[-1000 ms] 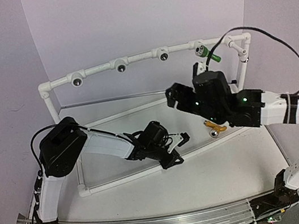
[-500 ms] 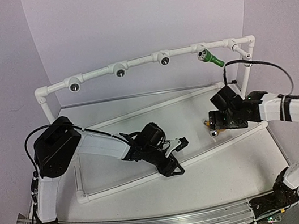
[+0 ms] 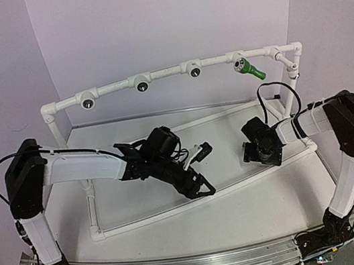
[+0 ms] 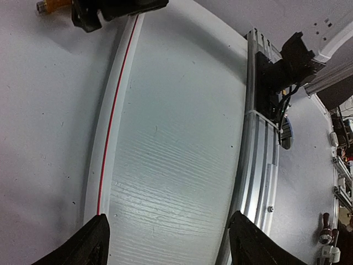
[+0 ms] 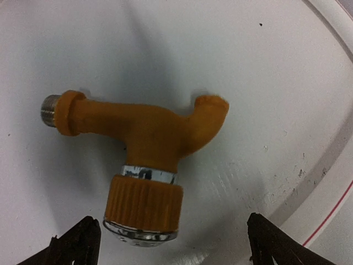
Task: Install the water faucets
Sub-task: Pick up the water faucet from the center of the board.
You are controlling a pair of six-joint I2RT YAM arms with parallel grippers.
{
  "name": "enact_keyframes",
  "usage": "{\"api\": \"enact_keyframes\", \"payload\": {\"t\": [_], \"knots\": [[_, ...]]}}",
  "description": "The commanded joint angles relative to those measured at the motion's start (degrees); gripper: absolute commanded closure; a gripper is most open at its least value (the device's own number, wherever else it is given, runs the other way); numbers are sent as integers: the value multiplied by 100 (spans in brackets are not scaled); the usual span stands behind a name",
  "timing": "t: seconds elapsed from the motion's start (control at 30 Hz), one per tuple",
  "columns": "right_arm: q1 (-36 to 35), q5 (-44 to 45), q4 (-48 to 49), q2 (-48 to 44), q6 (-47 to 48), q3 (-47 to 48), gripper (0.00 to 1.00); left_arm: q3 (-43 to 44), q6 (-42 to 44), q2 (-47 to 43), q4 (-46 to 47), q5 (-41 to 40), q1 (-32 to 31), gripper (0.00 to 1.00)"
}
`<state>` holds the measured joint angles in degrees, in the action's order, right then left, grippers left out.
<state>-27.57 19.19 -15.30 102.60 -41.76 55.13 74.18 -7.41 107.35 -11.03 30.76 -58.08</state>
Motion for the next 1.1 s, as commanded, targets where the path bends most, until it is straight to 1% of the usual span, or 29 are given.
{"api": "enact_keyframes", "payload": {"t": [0.0,0.13,0.2,0.27,0.37,0.43,0.47,0.57,0.6,0.7,0.73,0.77,0.83,0.87,0.97,1.0,1.07], "knots": [[14,184,712,322,-423,72,11,-354,-455,-922,-31,-85,-19,23],[20,265,1315,461,-413,-45,18,-594,-652,-1475,-31,-299,-19,23],[25,209,1557,462,-131,-151,14,-692,-725,-1685,-30,-309,-19,23],[103,66,1907,412,263,-274,7,-794,-771,-1841,-31,-333,-19,23],[392,-272,2317,347,685,-471,6,-970,-833,-2038,-25,-389,-19,23],[470,-619,2586,382,1076,-532,7,-1061,-873,-2131,-21,-398,-19,23],[496,-774,2646,417,1216,-502,11,-1095,-893,-2176,-21,-410,-19,24],[526,-666,2705,470,1343,-520,17,-1168,-949,-2296,-12,-513,-19,24],[530,-636,2755,486,1393,-560,21,-1184,-989,-2349,-13,-578,-19,24],[521,-908,3038,394,1703,-732,49,-1207,-1211,-2535,-13,-932,-19,27],[490,-1042,3193,293,1818,-862,55,-1205,-1320,-2602,-7,-1089,-20,27],[438,-1115,3286,137,1902,-987,58,-1213,-1436,-2672,5,-1230,-13,28],[228,-1185,3346,-331,2099,-1213,66,-1253,-1688,-2832,87,-1431,23,28],[35,-1194,3345,-661,2167,-1336,72,-1289,-1815,-2922,176,-1447,56,27],[-539,-1348,3284,-1594,2372,-1686,96,-1484,-2266,-3203,618,-1434,201,22],[-769,-1380,3217,-1889,2438,-1765,100,-1554,-2417,-3271,775,-1405,248,21],[-1290,-1527,3112,-2497,2590,-1893,100,-1680,-2750,-3311,1215,-1135,336,17]]}}
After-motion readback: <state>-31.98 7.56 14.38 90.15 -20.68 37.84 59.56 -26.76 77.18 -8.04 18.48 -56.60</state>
